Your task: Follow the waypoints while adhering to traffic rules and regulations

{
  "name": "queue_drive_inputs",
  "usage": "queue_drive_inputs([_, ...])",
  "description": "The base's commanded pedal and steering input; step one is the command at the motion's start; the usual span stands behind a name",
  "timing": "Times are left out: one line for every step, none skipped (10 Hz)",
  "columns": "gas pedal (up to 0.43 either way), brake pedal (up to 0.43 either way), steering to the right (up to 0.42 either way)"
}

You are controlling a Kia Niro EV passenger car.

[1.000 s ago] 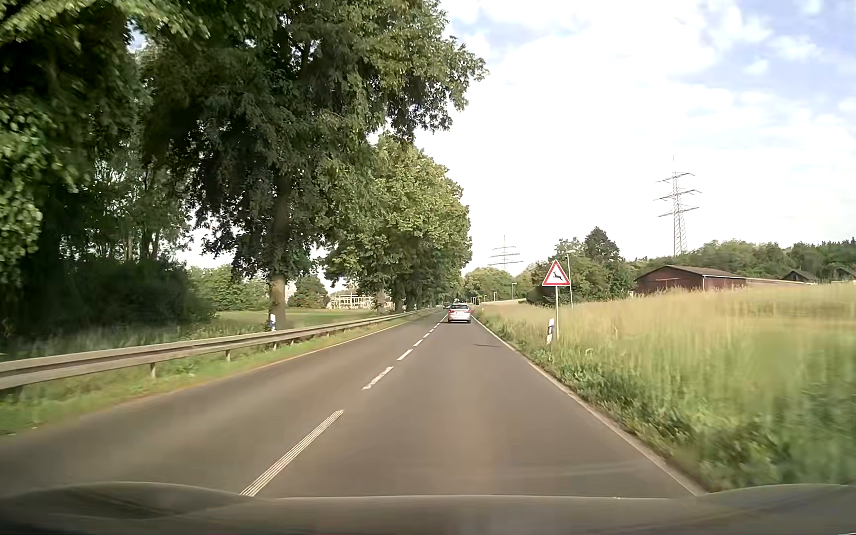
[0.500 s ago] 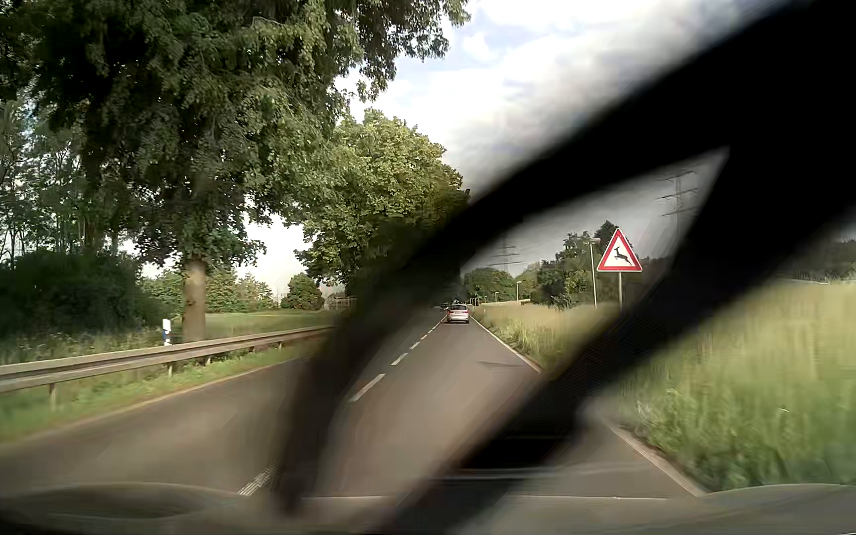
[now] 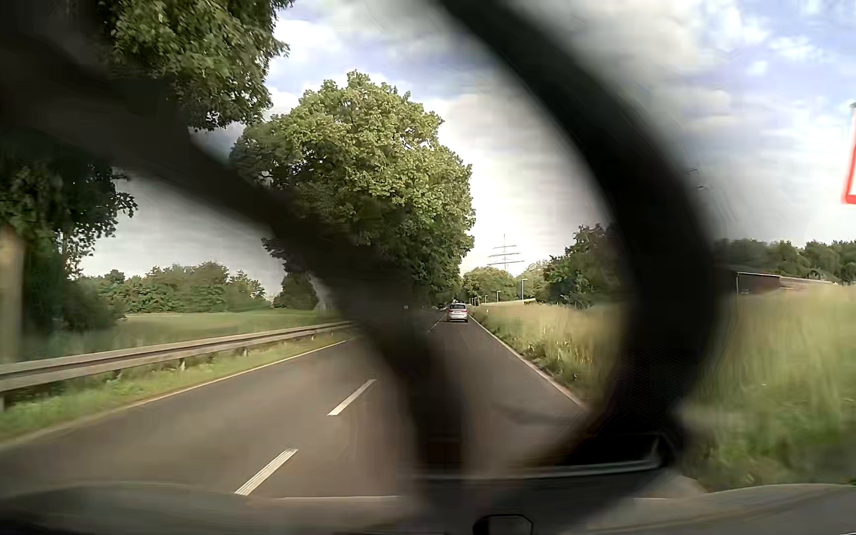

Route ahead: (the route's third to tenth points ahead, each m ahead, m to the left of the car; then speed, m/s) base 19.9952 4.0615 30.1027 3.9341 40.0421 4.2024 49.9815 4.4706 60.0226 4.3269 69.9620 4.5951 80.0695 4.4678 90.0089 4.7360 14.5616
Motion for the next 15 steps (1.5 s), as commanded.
queue_drive_inputs([0.118, 0.030, 0.000])
queue_drive_inputs([0.118, 0.030, 0.000])
queue_drive_inputs([0.118, 0.030, 0.000])
queue_drive_inputs([0.118, 0.030, 0.000])
queue_drive_inputs([0.118, 0.030, -0.001])
queue_drive_inputs([0.118, 0.030, 0.000])
queue_drive_inputs([0.118, 0.030, -0.001])
queue_drive_inputs([0.118, 0.030, 0.000])
queue_drive_inputs([0.118, 0.030, -0.001])
queue_drive_inputs([0.118, 0.030, -0.001])
queue_drive_inputs([0.118, 0.030, -0.001])
queue_drive_inputs([0.118, 0.030, -0.001])
queue_drive_inputs([0.118, 0.030, -0.001])
queue_drive_inputs([0.118, 0.030, -0.001])
queue_drive_inputs([0.118, 0.030, -0.001])
